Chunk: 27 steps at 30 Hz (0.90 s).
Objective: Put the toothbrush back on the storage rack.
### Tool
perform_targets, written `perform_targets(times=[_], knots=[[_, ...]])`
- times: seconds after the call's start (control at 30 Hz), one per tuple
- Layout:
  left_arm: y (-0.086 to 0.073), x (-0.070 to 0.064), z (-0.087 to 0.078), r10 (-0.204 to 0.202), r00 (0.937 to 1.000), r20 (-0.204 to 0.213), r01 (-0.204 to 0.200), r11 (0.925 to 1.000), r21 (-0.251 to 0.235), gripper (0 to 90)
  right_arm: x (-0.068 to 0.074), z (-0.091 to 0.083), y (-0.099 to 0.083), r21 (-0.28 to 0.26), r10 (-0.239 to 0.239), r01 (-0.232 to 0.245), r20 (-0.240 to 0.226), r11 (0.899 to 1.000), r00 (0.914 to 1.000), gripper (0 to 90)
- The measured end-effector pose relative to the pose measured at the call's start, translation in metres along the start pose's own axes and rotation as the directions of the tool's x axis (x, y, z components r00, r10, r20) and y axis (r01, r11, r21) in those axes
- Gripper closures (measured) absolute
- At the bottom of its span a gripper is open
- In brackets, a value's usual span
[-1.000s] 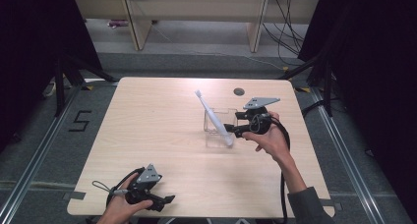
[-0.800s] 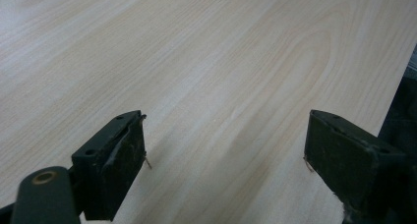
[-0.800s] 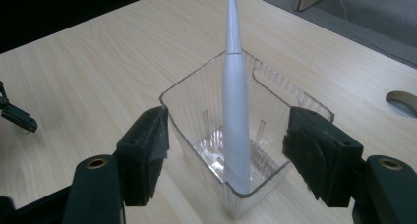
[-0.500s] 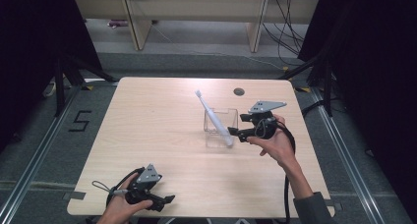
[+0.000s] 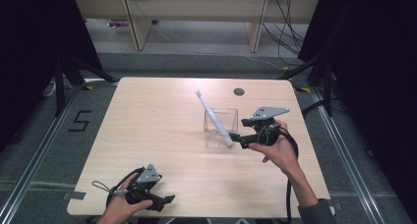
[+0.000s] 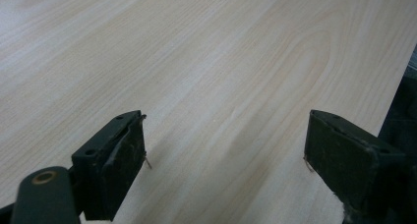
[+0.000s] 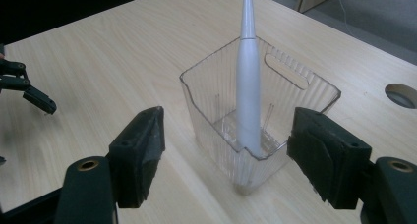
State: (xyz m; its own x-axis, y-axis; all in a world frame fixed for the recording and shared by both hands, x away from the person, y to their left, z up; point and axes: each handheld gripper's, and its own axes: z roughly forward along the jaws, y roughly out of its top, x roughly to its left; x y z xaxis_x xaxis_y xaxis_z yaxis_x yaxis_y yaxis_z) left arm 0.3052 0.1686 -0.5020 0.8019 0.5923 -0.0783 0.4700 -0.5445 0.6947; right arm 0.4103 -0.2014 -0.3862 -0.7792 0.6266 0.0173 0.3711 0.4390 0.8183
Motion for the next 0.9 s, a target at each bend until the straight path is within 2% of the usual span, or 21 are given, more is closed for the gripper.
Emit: perform_targets(times=[0.03,0.07,0.1,0.13,0.23,0.27,0.33,0.4,0.43,0.5,0.53,0.6,0.63,0.7,0.8,0.83,0.87,0.9], knots=[[0.000,0.000,0.000,-0.003,1.0000,0.000,0.003,1.0000,-0.003,14.9,0.002,0.000,-0.002,-0.002,0.022,-0.022,0.001,1.000,0.9998,29.9],[0.000,0.000,0.000,0.001,1.0000,0.000,-0.001,1.0000,-0.001,14.9,0.002,-0.001,-0.002,0.009,0.013,-0.013,-0.007,1.000,0.9999,29.9],[0.000,0.000,0.000,-0.004,1.0000,-0.001,0.004,1.0000,-0.002,14.9,0.003,-0.002,-0.003,0.012,0.028,-0.028,-0.005,1.000,0.9996,29.9],[0.000,0.000,0.000,-0.003,1.0000,0.002,0.003,1.0000,-0.002,14.9,0.002,-0.002,-0.004,0.003,0.010,-0.010,0.002,1.000,1.0000,29.9],[0.000,0.000,0.000,-0.003,1.0000,0.003,0.003,1.0000,-0.002,14.9,0.003,-0.002,-0.007,0.006,0.015,-0.015,-0.009,1.000,0.9999,29.9],[0.000,0.000,0.000,-0.004,1.0000,0.003,0.004,1.0000,-0.002,14.9,0.002,-0.003,-0.007,0.002,0.002,-0.002,-0.001,1.000,1.0000,29.9],[0.000,0.000,0.000,-0.004,1.0000,0.003,0.004,1.0000,-0.002,14.9,0.003,-0.003,-0.009,-0.005,0.007,-0.007,0.008,1.000,0.9999,29.9],[0.000,0.000,0.000,-0.003,1.0000,0.003,0.003,1.0000,-0.002,14.9,0.004,-0.004,-0.010,0.007,0.021,-0.021,-0.006,1.000,0.9998,29.8],[0.000,-0.001,0.000,-0.004,1.0000,0.003,0.004,1.0000,-0.002,14.9,0.006,-0.005,-0.010,0.007,0.031,-0.031,0.001,0.999,0.9995,29.8],[0.000,-0.001,0.000,-0.003,1.0000,0.004,0.003,1.0000,-0.002,14.9,0.005,-0.004,-0.012,-0.001,0.020,-0.020,0.002,1.000,0.9998,29.6],[0.000,-0.001,0.000,-0.003,1.0000,0.003,0.003,1.0000,-0.002,14.9,0.006,-0.006,-0.013,0.004,0.033,-0.033,0.010,0.999,0.9994,29.5],[0.000,-0.001,0.000,-0.002,1.0000,0.008,0.002,1.0000,0.001,14.9,0.006,-0.007,-0.015,0.012,0.035,-0.035,0.009,0.999,0.9994,28.5],[0.000,-0.001,0.000,-0.002,1.0000,0.005,0.002,1.0000,0.000,14.9,0.004,-0.007,-0.016,0.007,0.017,-0.017,0.012,1.000,0.9998,28.0],[0.000,-0.001,0.001,-0.002,1.0000,0.004,0.002,1.0000,-0.001,14.9,0.006,-0.007,-0.018,0.014,0.032,-0.032,-0.001,0.999,0.9995,27.0],[0.000,-0.001,0.001,-0.003,1.0000,0.004,0.003,1.0000,-0.002,14.9,0.006,-0.006,-0.021,0.001,0.033,-0.033,0.018,0.999,0.9993,22.2],[0.000,-0.001,0.001,-0.003,1.0000,0.004,0.003,1.0000,-0.002,14.9,0.006,-0.007,-0.022,0.010,0.048,-0.049,0.016,0.999,0.9987,19.9],[0.000,-0.001,0.001,-0.002,1.0000,0.003,0.002,1.0000,-0.003,14.9,0.005,-0.007,-0.022,0.007,0.034,-0.035,0.035,0.999,0.9988,18.3],[0.000,-0.001,0.001,-0.002,1.0000,0.003,0.002,1.0000,-0.002,14.9,0.007,-0.007,-0.023,0.013,0.063,-0.063,0.030,0.998,0.9976,17.7]])
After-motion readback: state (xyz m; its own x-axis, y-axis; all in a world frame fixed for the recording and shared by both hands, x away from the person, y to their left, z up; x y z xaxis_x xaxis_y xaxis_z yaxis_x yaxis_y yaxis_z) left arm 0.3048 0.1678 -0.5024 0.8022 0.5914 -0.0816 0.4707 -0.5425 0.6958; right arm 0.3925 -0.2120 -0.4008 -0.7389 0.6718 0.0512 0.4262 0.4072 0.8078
